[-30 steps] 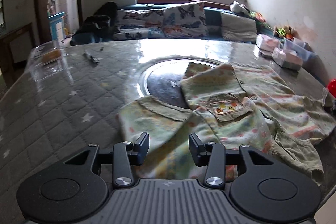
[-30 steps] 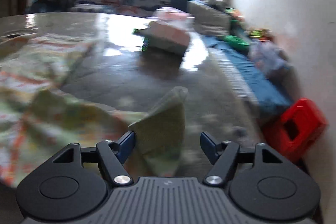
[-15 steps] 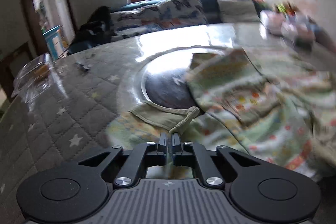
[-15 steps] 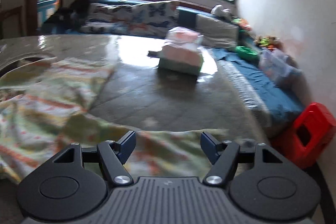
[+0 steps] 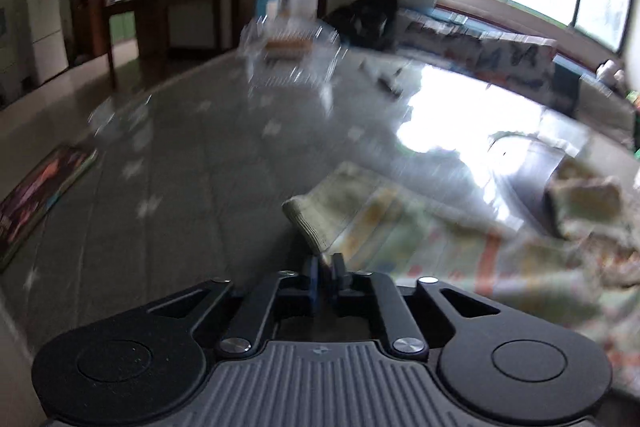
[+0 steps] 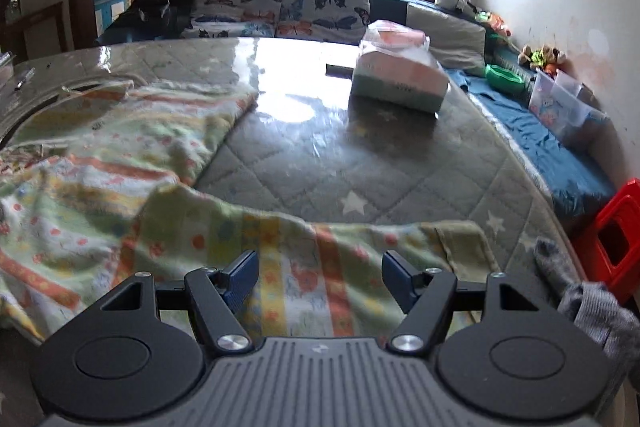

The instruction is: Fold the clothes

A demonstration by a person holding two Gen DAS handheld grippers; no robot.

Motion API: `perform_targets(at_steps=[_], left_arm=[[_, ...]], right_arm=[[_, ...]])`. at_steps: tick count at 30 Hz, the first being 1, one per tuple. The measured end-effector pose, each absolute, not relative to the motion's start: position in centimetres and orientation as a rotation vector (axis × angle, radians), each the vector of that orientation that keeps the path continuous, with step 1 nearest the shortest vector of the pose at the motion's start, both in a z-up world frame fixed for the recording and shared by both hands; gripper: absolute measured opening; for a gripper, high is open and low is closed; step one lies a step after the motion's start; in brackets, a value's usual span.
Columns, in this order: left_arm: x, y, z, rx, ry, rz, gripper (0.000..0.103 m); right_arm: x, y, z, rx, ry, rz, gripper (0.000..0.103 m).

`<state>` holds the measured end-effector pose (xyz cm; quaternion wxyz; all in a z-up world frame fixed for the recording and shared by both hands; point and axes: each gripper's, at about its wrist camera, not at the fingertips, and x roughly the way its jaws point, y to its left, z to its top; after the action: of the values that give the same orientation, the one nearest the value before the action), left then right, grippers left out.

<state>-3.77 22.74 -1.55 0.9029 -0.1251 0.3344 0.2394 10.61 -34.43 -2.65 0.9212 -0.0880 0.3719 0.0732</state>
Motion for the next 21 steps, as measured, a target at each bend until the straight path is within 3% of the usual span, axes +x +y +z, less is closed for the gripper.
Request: perform_targets(at_steps=[8, 21], left_arm=[[-2.6, 20.6, 1.5, -0.196, 0.611, 0.433, 0.016], [3.4, 14.6, 0.0, -0.091, 0.730, 0.121, 0.017]], right_arm=[[10.1, -33.6, -1.7, -0.144, 0.746, 0.205, 0.070], [11.9, -30.4, -1.4, -0.160, 0.767, 0.327, 0.066]])
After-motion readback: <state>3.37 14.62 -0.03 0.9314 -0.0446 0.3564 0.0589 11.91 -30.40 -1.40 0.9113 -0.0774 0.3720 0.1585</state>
